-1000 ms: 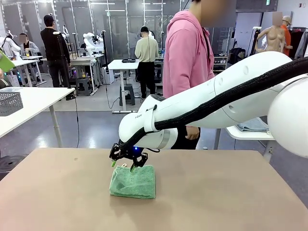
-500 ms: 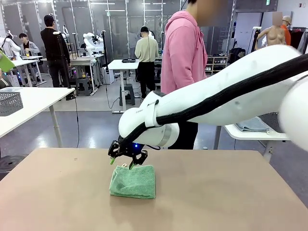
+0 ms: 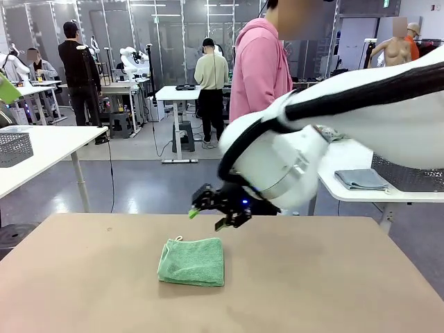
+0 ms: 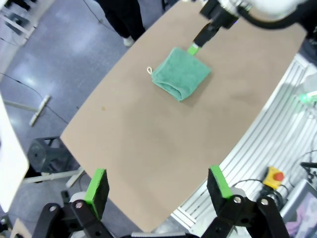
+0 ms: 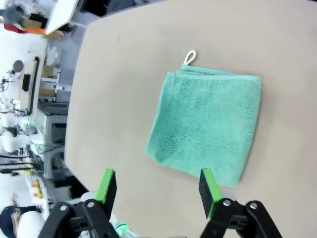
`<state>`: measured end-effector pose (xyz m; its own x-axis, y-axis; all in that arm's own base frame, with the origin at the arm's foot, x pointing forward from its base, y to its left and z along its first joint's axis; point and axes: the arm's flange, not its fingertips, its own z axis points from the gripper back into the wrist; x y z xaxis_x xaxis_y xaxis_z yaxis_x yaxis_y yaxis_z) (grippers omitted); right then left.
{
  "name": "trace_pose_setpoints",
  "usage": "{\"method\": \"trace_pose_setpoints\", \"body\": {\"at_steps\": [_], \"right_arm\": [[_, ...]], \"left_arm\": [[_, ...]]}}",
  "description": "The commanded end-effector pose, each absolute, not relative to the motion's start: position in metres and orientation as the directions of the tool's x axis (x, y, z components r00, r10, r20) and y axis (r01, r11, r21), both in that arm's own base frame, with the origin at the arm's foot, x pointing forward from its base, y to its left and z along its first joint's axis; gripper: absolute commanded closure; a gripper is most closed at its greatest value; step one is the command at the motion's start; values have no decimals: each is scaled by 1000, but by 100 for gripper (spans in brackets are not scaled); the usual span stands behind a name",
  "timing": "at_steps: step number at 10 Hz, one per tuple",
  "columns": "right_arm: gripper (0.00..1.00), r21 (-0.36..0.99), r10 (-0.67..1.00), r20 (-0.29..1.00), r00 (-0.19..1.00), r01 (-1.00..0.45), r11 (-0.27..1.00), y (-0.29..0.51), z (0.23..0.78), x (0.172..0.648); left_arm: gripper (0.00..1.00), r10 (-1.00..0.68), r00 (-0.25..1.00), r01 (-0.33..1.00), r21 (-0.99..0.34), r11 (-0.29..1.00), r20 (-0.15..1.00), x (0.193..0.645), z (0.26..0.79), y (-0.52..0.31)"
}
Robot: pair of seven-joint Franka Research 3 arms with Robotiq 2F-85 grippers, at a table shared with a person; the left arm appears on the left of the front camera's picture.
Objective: Fold the towels and place them in the basket.
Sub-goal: Place the folded Towel with hook on the right side of the table.
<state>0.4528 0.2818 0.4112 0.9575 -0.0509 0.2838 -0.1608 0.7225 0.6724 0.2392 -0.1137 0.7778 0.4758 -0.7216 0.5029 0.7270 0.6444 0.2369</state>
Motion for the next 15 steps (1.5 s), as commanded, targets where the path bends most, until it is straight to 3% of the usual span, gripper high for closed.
{"method": "trace_pose_setpoints", "body": {"at_steps": [1,2,7,15], "right_arm": [[16,739,-55,303,951,-198,644,240,360,433],[16,782,-69,300,951,-204,589,229,349,434],[16,792,-108,242,964,-132,596,225,283,463],[16,809,-148,156,977,-40,587,260,255,501]], "left_arm": [[0,-721,481,717,249,651,499,238,777,-113],[0,-721,481,717,249,651,499,238,777,-113],[0,-721,481,717,249,651,499,238,777,-113],[0,-721,481,717,249,651,499,238,777,-113]]}}
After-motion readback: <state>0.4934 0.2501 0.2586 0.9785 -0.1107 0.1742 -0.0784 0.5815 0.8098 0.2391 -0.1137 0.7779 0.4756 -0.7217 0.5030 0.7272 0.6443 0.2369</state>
